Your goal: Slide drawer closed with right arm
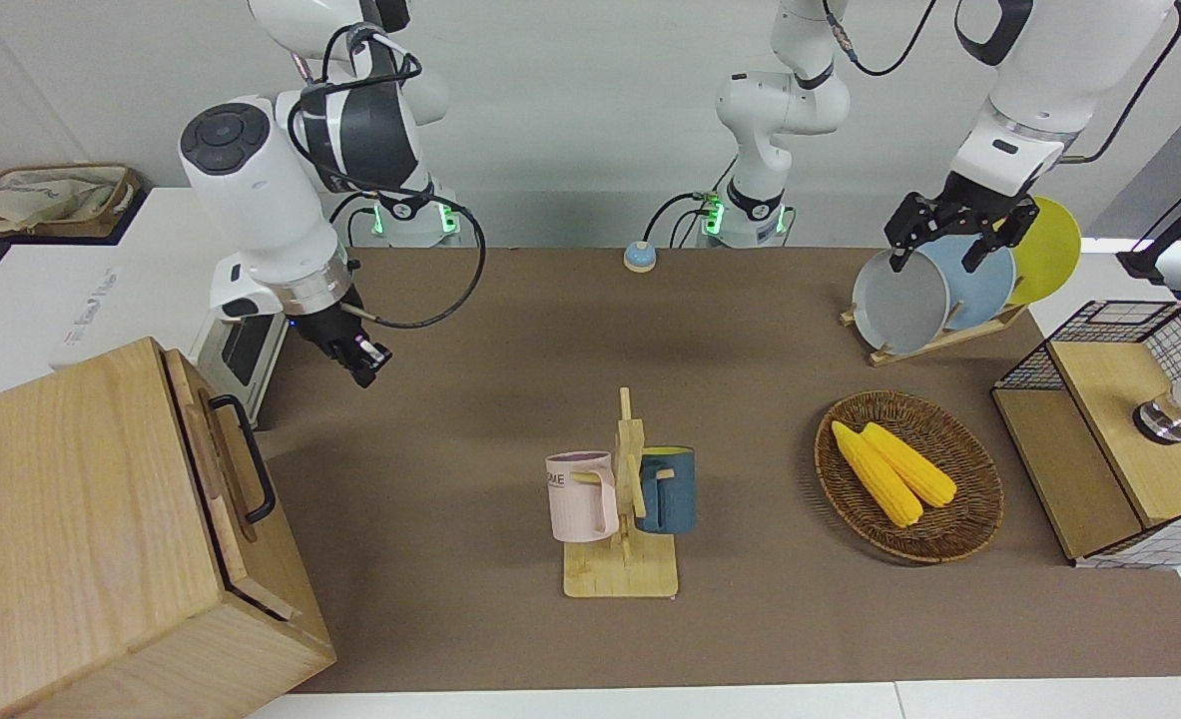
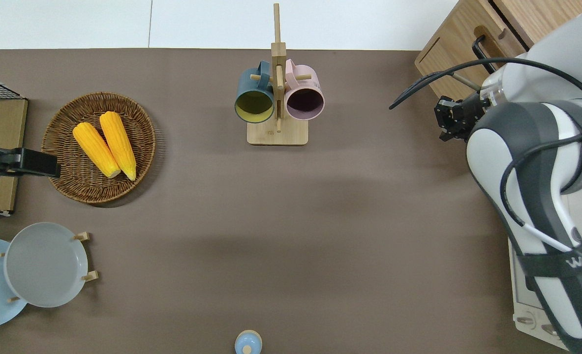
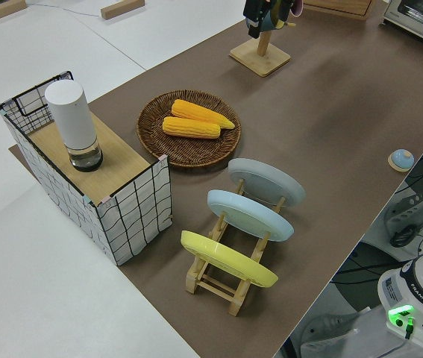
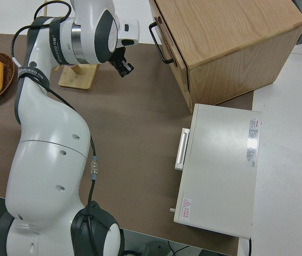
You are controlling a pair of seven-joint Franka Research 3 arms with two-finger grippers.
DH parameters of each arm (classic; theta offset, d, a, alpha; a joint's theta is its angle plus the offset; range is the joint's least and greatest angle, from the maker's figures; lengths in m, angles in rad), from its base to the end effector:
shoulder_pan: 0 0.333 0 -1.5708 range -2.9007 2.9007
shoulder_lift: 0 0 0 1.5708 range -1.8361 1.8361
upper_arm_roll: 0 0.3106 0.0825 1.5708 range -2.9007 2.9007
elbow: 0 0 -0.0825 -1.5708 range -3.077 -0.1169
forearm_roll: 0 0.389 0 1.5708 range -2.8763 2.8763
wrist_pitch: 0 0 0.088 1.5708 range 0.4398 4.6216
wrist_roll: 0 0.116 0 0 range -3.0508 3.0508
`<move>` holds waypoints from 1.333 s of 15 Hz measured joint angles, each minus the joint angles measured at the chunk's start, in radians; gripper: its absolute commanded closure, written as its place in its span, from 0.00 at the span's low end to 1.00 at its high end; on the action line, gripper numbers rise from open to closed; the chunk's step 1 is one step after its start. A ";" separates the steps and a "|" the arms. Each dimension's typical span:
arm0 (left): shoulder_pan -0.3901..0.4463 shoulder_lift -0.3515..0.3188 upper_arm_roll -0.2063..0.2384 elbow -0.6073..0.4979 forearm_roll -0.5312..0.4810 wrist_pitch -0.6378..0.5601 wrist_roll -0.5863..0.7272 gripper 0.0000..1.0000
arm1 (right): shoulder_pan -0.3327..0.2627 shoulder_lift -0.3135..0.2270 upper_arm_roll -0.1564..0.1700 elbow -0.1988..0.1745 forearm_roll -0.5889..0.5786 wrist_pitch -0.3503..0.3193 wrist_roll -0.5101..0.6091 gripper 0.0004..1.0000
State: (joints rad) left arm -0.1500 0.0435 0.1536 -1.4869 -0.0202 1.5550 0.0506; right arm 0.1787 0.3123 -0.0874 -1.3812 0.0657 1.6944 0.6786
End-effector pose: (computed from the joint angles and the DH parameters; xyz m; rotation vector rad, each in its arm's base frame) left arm 0.5720 -0.0023 0.6244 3.1276 -0.0748 0.0398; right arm 0.6539 0.0746 0.5223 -2.9705 0.9044 0.0194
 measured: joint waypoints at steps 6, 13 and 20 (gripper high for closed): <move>0.000 0.000 0.000 0.000 0.000 0.000 0.000 0.00 | 0.010 -0.077 -0.004 0.000 -0.074 -0.108 -0.235 1.00; 0.000 0.000 0.000 0.000 0.000 0.000 0.000 0.00 | 0.011 -0.152 -0.005 0.001 -0.092 -0.211 -0.514 1.00; 0.000 0.000 0.000 0.000 0.000 0.000 0.000 0.00 | 0.010 -0.188 -0.012 0.000 -0.044 -0.248 -0.610 0.10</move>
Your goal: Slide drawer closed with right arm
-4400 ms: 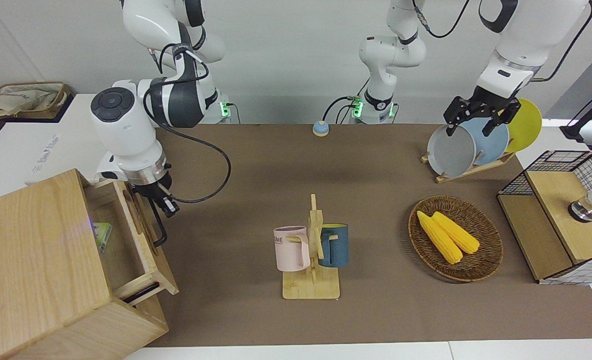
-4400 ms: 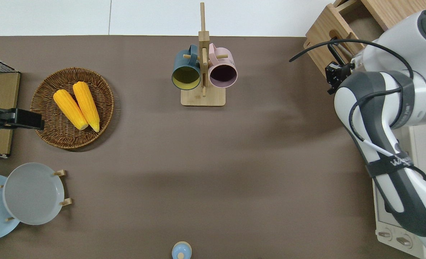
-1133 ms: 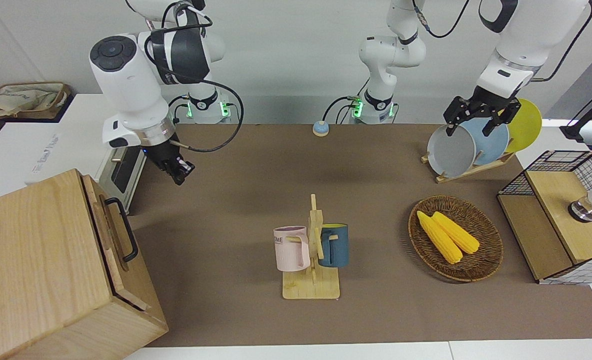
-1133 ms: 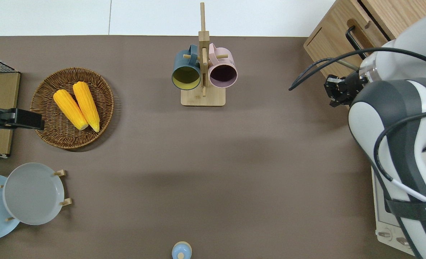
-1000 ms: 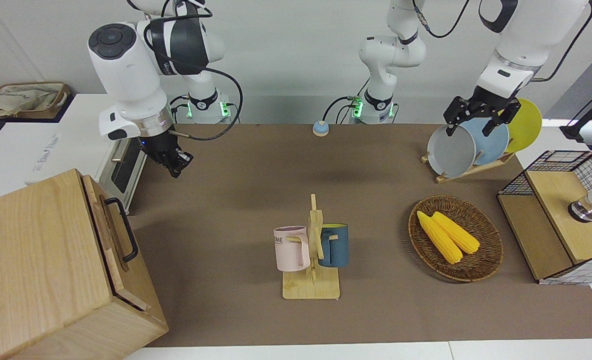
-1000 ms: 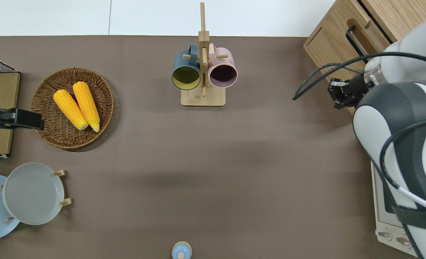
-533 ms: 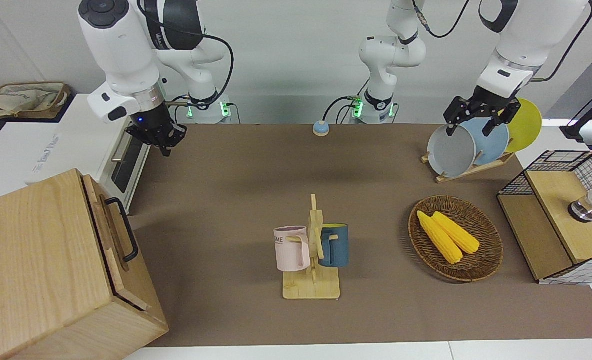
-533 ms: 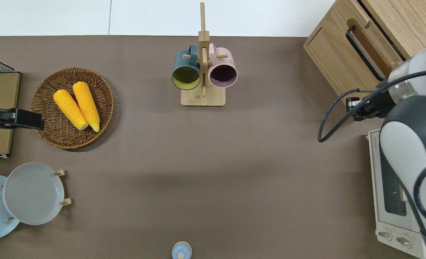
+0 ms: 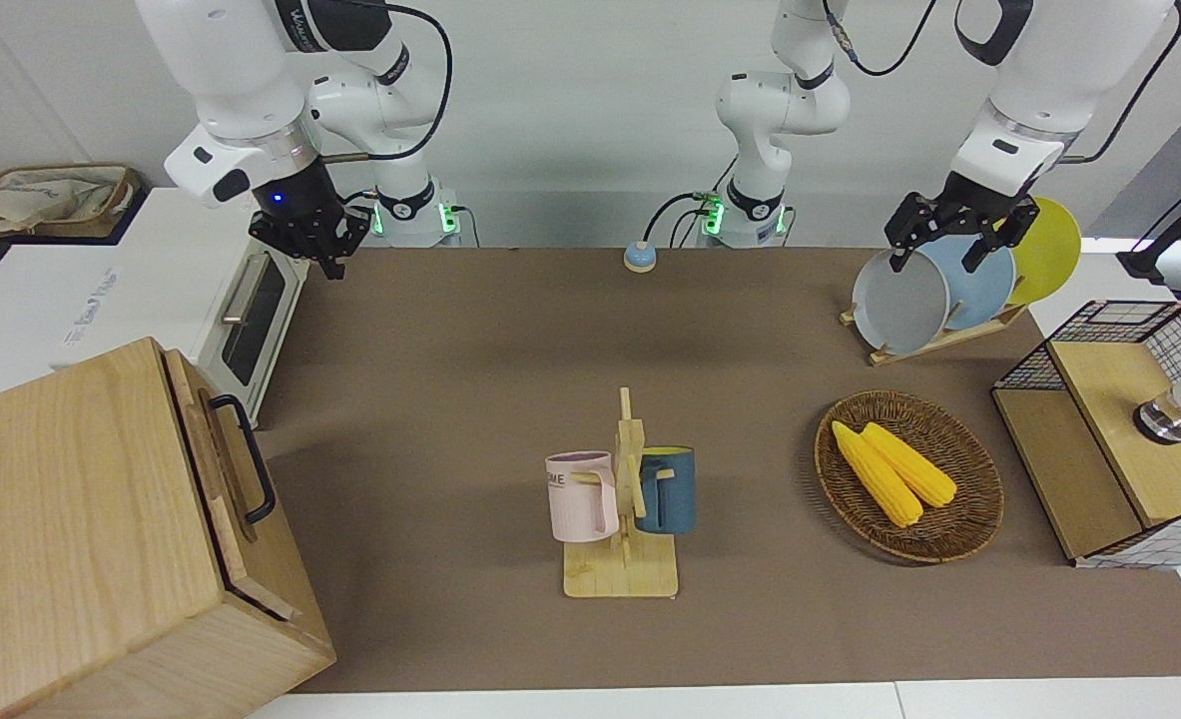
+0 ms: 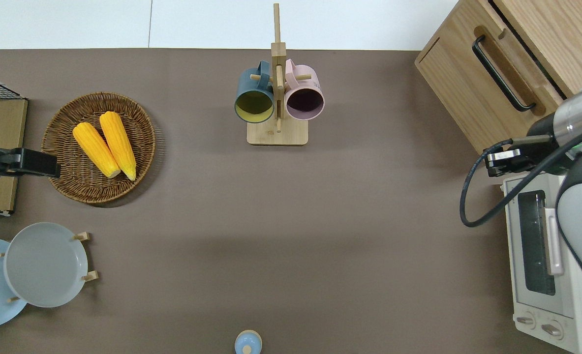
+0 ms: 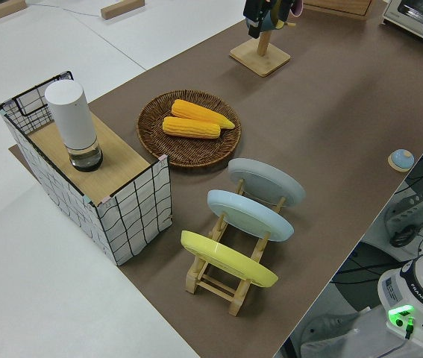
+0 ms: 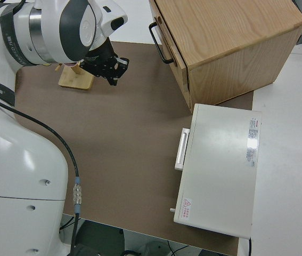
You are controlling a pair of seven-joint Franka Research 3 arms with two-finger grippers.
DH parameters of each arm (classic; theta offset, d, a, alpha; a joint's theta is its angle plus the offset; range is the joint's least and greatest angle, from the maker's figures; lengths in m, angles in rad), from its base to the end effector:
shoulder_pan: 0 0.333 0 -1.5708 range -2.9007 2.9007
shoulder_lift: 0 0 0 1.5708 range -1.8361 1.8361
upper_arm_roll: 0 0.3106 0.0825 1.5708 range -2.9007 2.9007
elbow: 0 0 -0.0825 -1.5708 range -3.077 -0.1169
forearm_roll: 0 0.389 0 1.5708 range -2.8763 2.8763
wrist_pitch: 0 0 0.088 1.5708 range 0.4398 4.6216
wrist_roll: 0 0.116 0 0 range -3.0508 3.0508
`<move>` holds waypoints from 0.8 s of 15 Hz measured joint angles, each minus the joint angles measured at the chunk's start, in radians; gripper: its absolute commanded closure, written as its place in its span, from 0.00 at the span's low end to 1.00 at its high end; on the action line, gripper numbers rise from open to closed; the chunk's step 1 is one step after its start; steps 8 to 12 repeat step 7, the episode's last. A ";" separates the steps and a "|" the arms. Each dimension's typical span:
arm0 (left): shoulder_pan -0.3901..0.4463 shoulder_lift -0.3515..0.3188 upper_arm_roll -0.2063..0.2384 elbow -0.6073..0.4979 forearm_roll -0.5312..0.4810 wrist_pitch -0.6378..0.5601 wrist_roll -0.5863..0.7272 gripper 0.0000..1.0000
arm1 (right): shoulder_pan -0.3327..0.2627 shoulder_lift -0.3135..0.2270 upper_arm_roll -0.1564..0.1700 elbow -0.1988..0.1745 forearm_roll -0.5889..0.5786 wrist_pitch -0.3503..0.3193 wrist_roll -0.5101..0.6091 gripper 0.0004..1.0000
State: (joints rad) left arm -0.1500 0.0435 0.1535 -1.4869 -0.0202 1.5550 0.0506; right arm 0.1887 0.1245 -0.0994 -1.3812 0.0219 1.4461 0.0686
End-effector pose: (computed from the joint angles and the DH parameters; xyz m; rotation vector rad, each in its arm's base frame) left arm 0.5720 -0.0024 0.6244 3.1276 -0.0749 0.0398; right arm 0.5811 0.0588 0.6179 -3.1352 -0.0363 0.0934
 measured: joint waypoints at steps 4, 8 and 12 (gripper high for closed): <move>0.000 0.000 0.000 0.000 0.000 0.000 0.000 0.00 | -0.001 0.001 -0.004 0.000 0.000 0.000 -0.001 0.01; 0.000 0.000 0.000 0.000 0.000 0.000 0.000 0.00 | -0.002 0.001 -0.007 0.000 0.000 0.000 -0.006 0.01; 0.000 0.000 0.000 0.000 0.000 0.000 0.000 0.00 | -0.002 0.001 -0.007 0.000 0.000 0.000 -0.006 0.01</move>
